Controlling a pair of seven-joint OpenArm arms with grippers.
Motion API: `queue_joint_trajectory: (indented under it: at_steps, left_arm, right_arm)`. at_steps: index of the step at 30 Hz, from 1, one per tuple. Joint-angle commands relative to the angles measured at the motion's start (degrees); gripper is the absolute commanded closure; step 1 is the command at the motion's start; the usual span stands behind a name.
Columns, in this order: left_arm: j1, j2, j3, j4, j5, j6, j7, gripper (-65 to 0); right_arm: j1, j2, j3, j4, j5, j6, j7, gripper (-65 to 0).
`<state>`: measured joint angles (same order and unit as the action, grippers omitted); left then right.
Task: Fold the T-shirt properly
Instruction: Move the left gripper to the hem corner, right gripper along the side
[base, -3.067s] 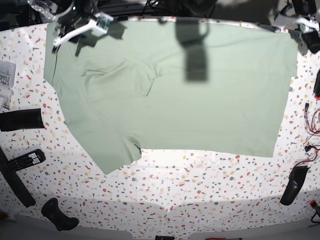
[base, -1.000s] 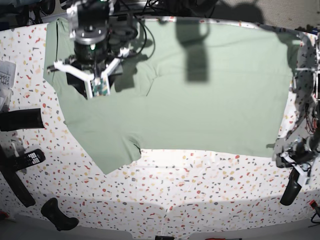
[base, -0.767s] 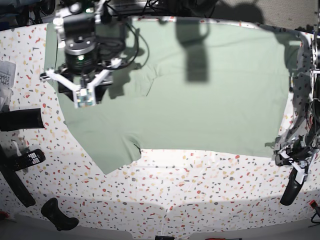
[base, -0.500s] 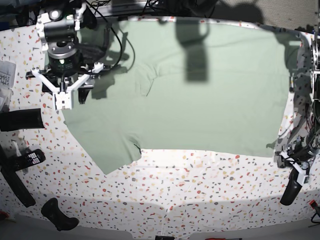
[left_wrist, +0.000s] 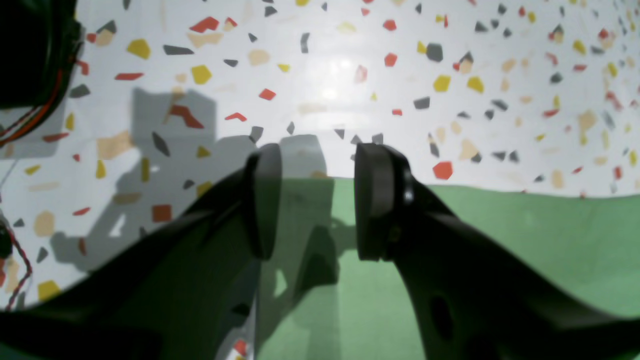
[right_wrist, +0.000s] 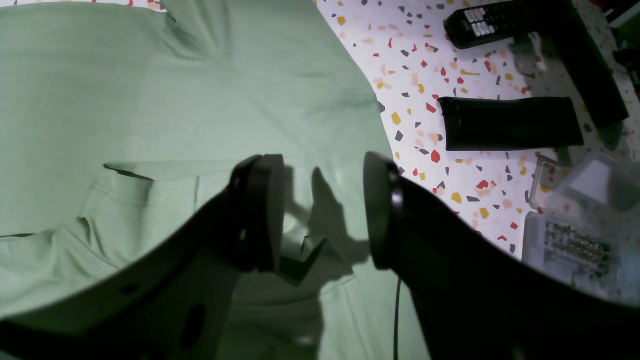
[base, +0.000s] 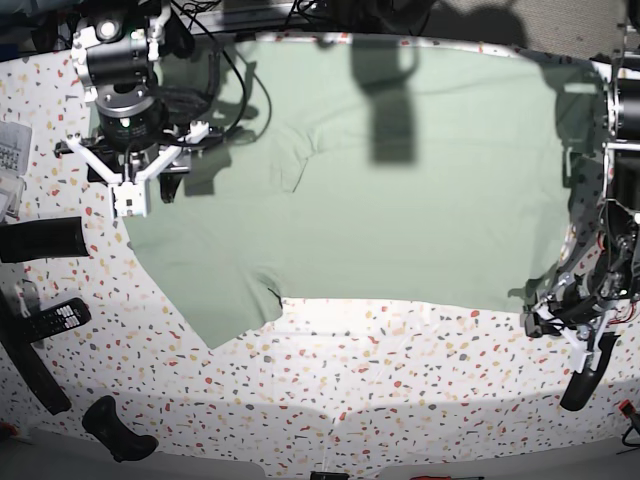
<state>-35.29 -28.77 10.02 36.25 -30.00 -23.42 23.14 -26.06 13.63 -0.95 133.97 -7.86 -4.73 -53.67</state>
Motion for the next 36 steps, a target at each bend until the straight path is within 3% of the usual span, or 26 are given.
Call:
queue_joint_trajectory:
  at_steps: [1,9,10,13,36]
  left_arm:
    - [-2.2,-1.1,-0.4,0.9,-0.7,-0.2,-1.0,-22.4]
    - [-2.2,-1.7,-0.4,0.9,3.0,-0.2,0.8,-23.6]
    - [-2.2,-1.6,-0.4,0.9,3.0,-0.2,0.8,-27.0]
    - [-2.2,-1.6,-0.4,0.9,3.0,-0.2,0.9,-46.5]
    - [-2.0,-1.7,-0.4,0.9,3.0,-0.2,-1.4,-45.5]
  right_arm:
    - [0.0,0.2,0.2,1.0,-0.7,0.1,1.3,-25.2]
    - [0.0,0.2,0.2,1.0,-0.7,0.1,1.3,-25.2]
    - [0.0,0.2,0.2,1.0,-0.7,0.1,1.3,-25.2]
    - [0.0,0.2,0.2,1.0,-0.7,0.1,1.3,-25.2]
    - [0.3,0.2,0.2,1.0,-1.1,0.1,4.2,-25.2]
